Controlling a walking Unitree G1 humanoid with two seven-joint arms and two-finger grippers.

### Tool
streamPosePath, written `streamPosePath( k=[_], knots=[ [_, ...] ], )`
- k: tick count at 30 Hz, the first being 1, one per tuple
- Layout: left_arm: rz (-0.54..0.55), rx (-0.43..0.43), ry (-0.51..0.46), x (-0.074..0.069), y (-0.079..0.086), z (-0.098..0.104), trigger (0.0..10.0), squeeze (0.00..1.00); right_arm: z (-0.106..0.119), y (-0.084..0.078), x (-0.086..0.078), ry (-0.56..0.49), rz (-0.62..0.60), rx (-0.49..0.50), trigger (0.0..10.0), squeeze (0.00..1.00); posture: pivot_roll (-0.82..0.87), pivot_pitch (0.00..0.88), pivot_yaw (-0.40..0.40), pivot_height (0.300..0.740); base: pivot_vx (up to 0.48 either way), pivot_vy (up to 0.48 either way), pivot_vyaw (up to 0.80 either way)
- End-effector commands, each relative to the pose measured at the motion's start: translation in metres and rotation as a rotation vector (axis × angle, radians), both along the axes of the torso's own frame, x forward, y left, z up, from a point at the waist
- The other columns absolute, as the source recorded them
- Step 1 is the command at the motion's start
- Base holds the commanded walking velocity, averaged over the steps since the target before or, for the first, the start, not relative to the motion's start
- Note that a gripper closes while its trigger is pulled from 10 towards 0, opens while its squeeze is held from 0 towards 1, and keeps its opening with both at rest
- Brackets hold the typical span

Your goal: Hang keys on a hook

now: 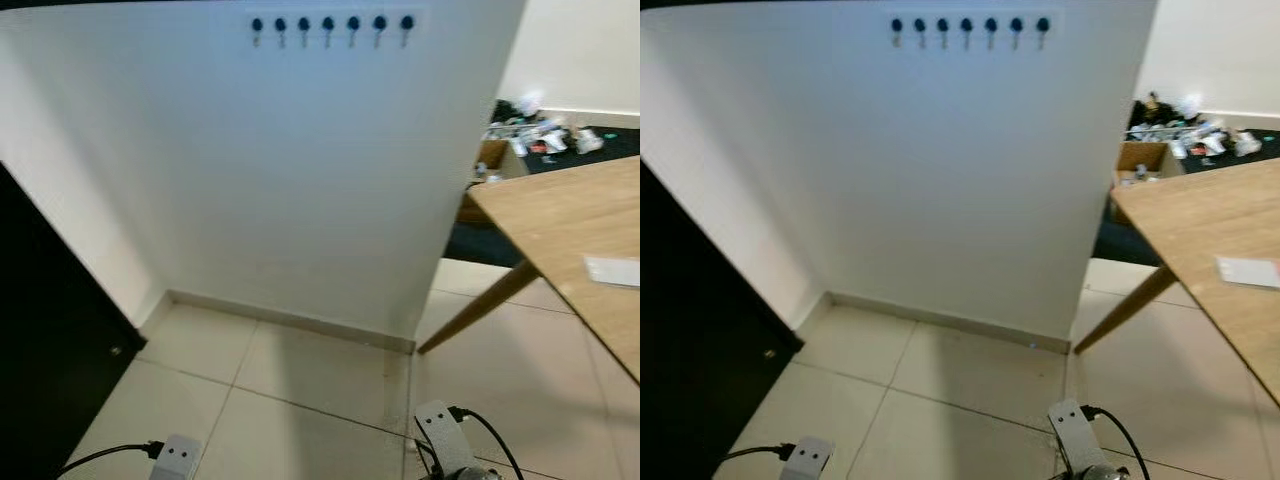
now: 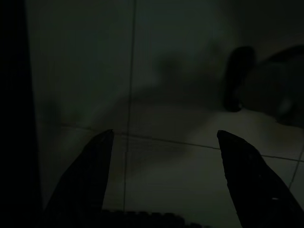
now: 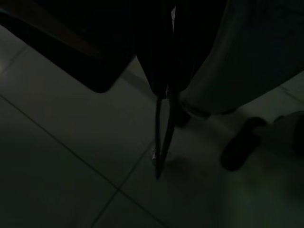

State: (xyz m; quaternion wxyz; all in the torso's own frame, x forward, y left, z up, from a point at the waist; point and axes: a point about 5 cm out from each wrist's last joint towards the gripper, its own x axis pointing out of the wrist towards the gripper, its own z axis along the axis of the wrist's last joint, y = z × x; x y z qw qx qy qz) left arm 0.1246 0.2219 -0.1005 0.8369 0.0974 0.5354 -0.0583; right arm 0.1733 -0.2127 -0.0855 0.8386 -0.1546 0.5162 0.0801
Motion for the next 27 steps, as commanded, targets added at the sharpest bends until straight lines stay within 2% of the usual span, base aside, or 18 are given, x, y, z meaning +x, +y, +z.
streamPosePath(
  k=[1, 8, 16, 27],
  knots=[
    [-0.002, 0.019, -0.005, 0.003, 0.004, 0.002, 10.0, 0.0, -0.002, 0.0, -0.003, 0.01, -0.002, -0.002, 10.0, 0.0, -0.07, 0.026, 0.071, 0.74, 0.0, 0.0, 0.76],
    [0.004, 0.021, 0.003, -0.001, 0.008, 0.001, 10.0, 0.0, -0.001, -0.001, -0.003, 0.008, -0.004, -0.01, 10.0, 0.0, -0.08, 0.019, 0.072, 0.74, 0.0, 0.0, 0.71],
    [0.01, 0.016, 0.012, -0.005, 0.011, 0.001, 10.0, 0.0, -0.001, -0.003, -0.002, -0.008, -0.02, -0.025, 10.0, 0.0, -0.09, 0.021, 0.075, 0.74, 0.0, 0.0, 0.0],
    [-0.04, 0.0, 0.0, 0.01, -0.001, 0.003, 10.0, 0.0, -0.004, -0.004, -0.009, 0.008, -0.044, -0.031, 10.0, 0.0, -0.09, 0.025, 0.077, 0.74, 0.305, 0.0, 0.0]
  ],
)
